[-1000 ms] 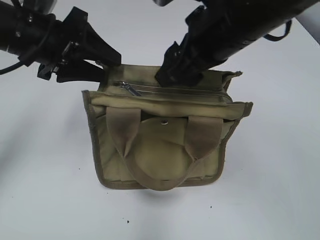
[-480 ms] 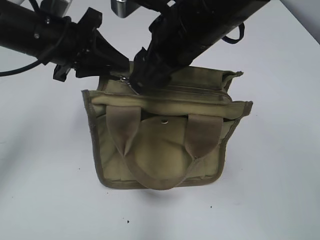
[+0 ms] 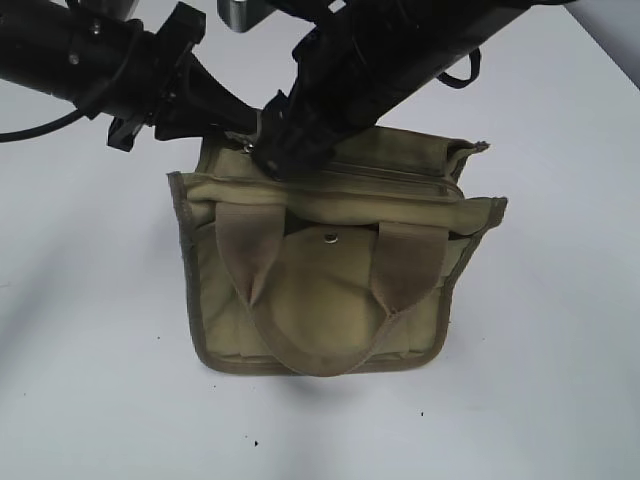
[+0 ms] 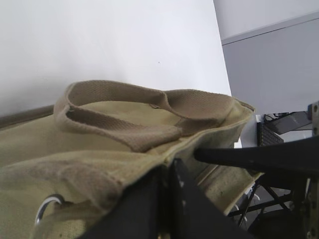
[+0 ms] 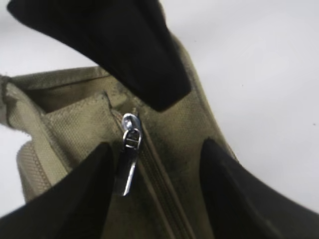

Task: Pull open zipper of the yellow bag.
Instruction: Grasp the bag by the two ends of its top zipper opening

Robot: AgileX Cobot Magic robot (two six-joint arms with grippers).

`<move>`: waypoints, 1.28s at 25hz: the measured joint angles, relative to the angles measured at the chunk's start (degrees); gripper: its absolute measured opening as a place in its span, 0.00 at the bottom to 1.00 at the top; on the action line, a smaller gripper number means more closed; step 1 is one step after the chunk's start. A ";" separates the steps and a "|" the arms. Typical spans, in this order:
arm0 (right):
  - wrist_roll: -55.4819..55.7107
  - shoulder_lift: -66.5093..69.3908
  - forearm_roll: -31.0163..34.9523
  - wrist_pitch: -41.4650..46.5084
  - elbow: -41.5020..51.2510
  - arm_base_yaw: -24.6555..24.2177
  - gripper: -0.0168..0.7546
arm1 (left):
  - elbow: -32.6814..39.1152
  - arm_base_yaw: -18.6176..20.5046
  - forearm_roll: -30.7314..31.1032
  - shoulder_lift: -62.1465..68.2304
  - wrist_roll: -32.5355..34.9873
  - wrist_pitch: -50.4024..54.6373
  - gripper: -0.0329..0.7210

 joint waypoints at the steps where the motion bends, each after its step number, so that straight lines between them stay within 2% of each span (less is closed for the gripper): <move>1: -0.15 0.00 -0.01 -0.15 0.00 0.14 0.59 | 0.00 0.00 0.00 0.00 0.00 0.00 0.06; 6: -3.26 0.84 -0.35 -1.75 0.00 1.78 0.59 | 0.00 0.00 -0.05 0.00 0.00 0.17 0.06; 9: -3.13 2.05 -2.12 -2.08 -0.07 2.15 0.55 | 0.00 0.00 0.48 0.00 0.00 0.17 0.06; 14: 1.74 2.50 -7.81 -1.90 -0.32 2.26 0.42 | 0.00 0.00 0.55 0.06 0.00 -0.01 0.06; 17: 2.54 2.50 -8.78 -0.93 -0.46 2.26 0.33 | 0.00 0.00 0.50 0.07 0.00 -0.01 0.06; 23: 2.69 2.57 -9.05 1.88 -0.54 2.26 0.04 | 0.00 0.00 0.12 0.07 0.00 0.11 0.06; 32: 6.31 1.21 -11.45 7.92 -0.56 0.92 0.03 | 0.00 -0.18 -0.73 0.07 0.00 0.55 0.06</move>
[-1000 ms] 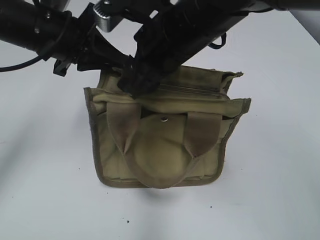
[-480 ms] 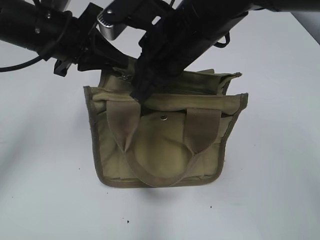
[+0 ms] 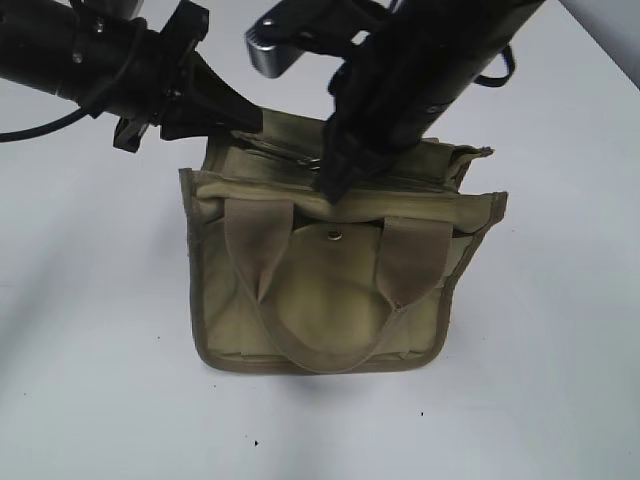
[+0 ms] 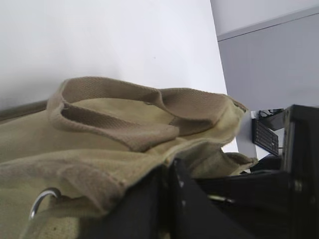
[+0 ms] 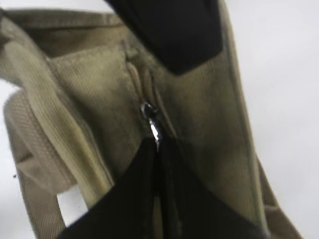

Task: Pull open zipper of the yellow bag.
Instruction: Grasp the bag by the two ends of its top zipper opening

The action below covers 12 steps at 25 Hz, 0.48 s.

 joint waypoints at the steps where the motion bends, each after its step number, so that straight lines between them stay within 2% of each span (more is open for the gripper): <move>1: 1.29 -0.54 -0.72 1.62 0.00 -0.93 0.03 | 0.00 0.00 -0.24 0.00 0.00 0.00 0.06; 12: 8.08 -6.03 -3.07 25.45 0.00 -15.18 0.03 | -0.08 -0.07 -1.05 0.00 0.00 0.06 0.05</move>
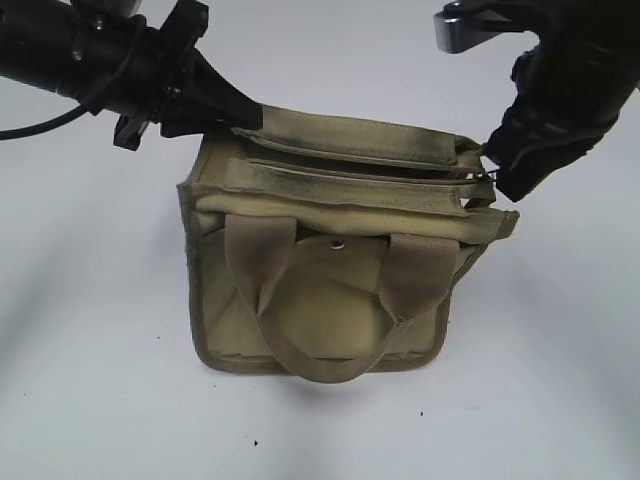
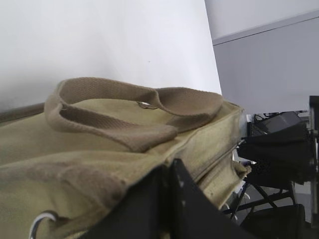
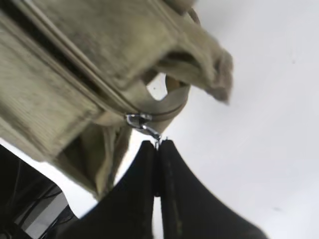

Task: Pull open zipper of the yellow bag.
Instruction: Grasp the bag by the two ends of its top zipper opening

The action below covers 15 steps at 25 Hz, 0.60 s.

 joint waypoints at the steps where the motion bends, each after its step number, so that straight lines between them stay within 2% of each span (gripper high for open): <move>1: 0.15 -0.05 0.26 0.98 0.00 -1.19 0.03 | 0.00 0.00 0.00 0.00 0.00 0.00 0.05; 6: 0.64 -0.07 4.59 2.16 0.00 -3.13 0.03 | 0.00 0.05 0.12 0.00 0.00 0.06 0.05; 8: 1.52 -0.51 6.96 2.20 0.00 -3.16 0.07 | 0.00 0.10 0.46 0.00 0.00 0.07 0.07; 9: 2.47 -0.93 7.55 2.20 0.00 -3.16 0.12 | -0.05 0.10 0.99 -0.16 0.00 0.07 0.09; 11: 5.21 -2.52 7.78 2.22 0.11 -3.16 0.29 | -0.05 0.17 2.72 -1.00 0.00 0.26 0.18; 15: 11.77 -6.99 5.92 2.27 0.36 -3.16 0.64 | -0.54 0.23 10.14 -6.47 0.00 1.18 0.45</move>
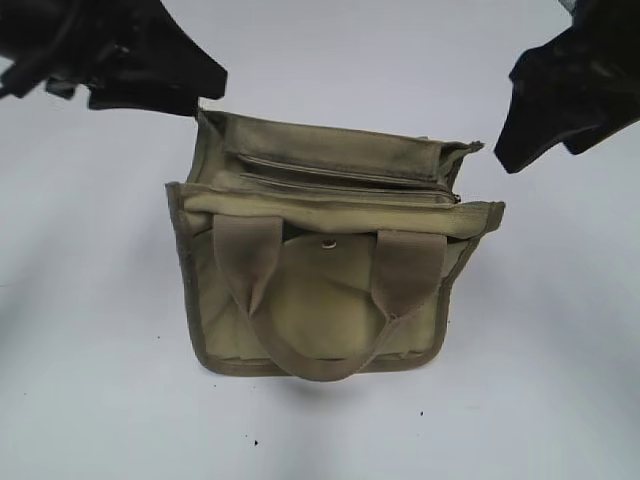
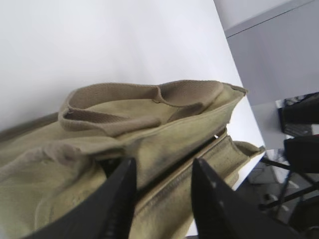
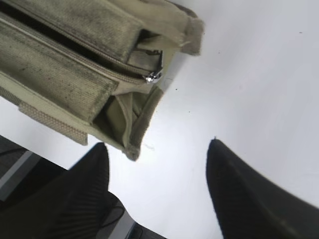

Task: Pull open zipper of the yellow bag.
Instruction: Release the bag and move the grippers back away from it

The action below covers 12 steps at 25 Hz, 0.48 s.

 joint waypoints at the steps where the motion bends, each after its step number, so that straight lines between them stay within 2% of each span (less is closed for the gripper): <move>1: 1.12 -1.23 -0.39 0.00 0.35 0.00 0.69 | -0.02 0.11 2.85 -1.85 0.00 0.07 0.49; 3: 2.59 -4.70 -0.88 0.06 1.84 -0.02 0.74 | -0.04 0.11 8.64 -6.68 -0.30 1.02 0.53; 6: 3.55 -10.75 -1.17 0.06 6.70 -0.02 0.76 | -0.04 0.11 17.94 -14.59 -3.66 3.56 0.55; 12: 5.27 -25.85 -1.33 0.06 22.19 -0.02 0.76 | 2.74 0.11 37.54 -33.24 -17.20 9.77 0.56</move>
